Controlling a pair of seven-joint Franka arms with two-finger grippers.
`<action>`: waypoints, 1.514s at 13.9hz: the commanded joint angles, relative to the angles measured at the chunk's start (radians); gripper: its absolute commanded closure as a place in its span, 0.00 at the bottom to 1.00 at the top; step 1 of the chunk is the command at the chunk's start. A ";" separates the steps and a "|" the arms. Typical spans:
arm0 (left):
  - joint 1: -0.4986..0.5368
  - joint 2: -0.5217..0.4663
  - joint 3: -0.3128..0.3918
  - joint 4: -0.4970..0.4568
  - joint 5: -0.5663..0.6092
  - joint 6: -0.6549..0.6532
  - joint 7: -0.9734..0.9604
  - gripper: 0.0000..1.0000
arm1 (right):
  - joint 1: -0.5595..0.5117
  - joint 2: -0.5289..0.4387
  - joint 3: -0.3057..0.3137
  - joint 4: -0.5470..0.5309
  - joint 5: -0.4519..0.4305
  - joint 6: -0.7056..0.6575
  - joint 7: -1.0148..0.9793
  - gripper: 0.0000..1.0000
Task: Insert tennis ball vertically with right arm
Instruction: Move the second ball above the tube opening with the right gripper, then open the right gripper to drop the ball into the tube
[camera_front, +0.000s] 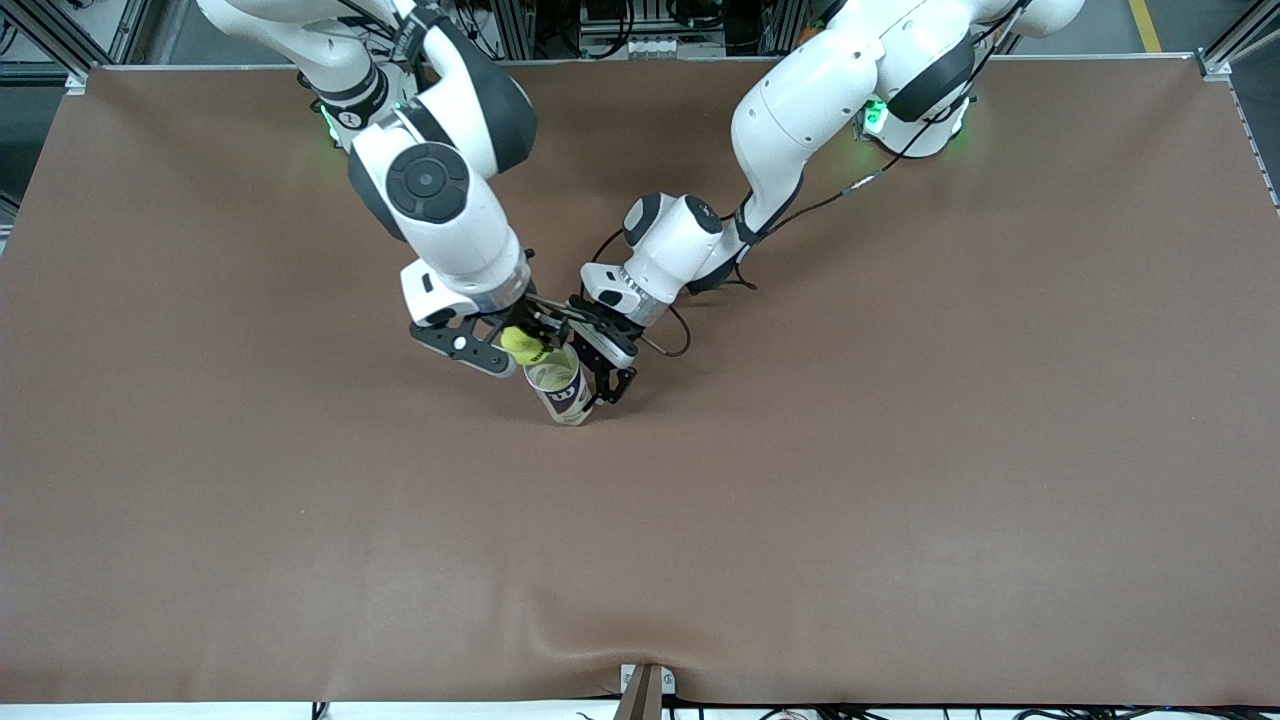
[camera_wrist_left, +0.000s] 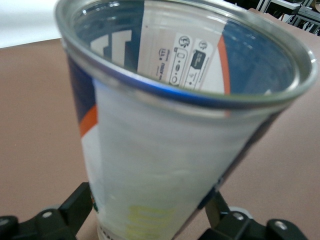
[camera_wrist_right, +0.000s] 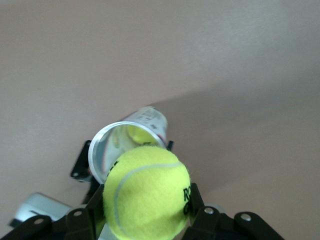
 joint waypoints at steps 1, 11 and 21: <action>-0.006 -0.043 0.007 -0.045 -0.028 0.006 -0.002 0.07 | 0.020 0.065 -0.011 0.096 -0.009 -0.014 0.034 1.00; -0.006 -0.043 0.009 -0.047 -0.028 0.006 -0.002 0.11 | 0.020 0.115 -0.015 0.102 -0.029 0.000 0.035 0.15; 0.005 -0.043 0.009 -0.048 -0.026 0.006 0.013 0.10 | -0.037 0.095 -0.014 0.148 -0.017 -0.054 -0.010 0.00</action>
